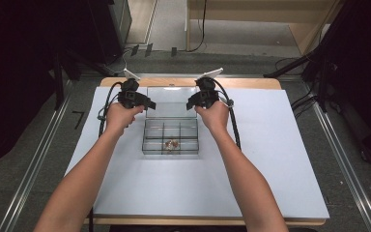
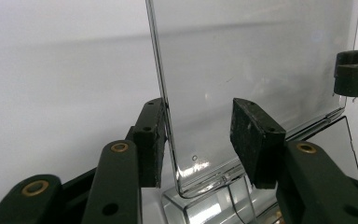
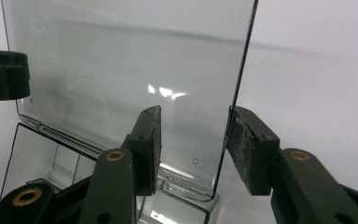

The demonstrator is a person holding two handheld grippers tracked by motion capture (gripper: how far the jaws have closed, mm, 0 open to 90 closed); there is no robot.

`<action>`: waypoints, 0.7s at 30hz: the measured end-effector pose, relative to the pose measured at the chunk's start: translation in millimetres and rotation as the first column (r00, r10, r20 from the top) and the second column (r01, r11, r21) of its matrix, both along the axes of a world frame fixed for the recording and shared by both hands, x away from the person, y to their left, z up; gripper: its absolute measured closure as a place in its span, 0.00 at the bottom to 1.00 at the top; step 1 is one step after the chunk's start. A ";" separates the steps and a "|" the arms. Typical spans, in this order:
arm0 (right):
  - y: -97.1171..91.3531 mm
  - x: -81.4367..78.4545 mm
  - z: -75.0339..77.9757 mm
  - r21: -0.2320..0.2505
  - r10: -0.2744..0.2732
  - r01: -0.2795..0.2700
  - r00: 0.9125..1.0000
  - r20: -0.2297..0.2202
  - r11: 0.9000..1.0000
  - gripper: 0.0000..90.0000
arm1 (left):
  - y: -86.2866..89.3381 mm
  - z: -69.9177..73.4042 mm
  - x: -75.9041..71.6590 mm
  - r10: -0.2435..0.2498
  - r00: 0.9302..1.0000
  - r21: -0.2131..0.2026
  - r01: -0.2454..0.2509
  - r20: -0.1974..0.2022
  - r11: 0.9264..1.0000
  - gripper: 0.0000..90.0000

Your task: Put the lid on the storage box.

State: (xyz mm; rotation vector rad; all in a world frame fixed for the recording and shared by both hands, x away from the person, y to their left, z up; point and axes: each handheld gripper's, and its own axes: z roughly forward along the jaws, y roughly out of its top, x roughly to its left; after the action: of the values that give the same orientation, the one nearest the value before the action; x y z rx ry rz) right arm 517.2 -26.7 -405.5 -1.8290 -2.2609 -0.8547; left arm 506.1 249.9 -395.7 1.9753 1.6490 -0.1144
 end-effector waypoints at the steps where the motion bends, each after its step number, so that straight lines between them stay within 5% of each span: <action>1: 0.1 -0.7 0.8 -0.004 0.003 -0.003 1.000 0.006 1.000 0.63 | 0.3 0.7 -0.3 -0.003 1.000 0.002 0.003 0.001 1.000 0.63; 21: -2.5 -13.2 12.6 -0.005 0.030 -0.029 0.996 0.083 1.000 0.65 | 3.7 10.5 -14.1 -0.019 0.997 -0.020 0.021 0.081 1.000 0.64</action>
State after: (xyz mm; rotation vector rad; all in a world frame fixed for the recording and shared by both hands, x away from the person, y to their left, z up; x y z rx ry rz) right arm 504.0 -29.3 -392.9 -1.7894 -2.3345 -0.9393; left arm 492.0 253.6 -385.2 1.9558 1.5709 -0.0580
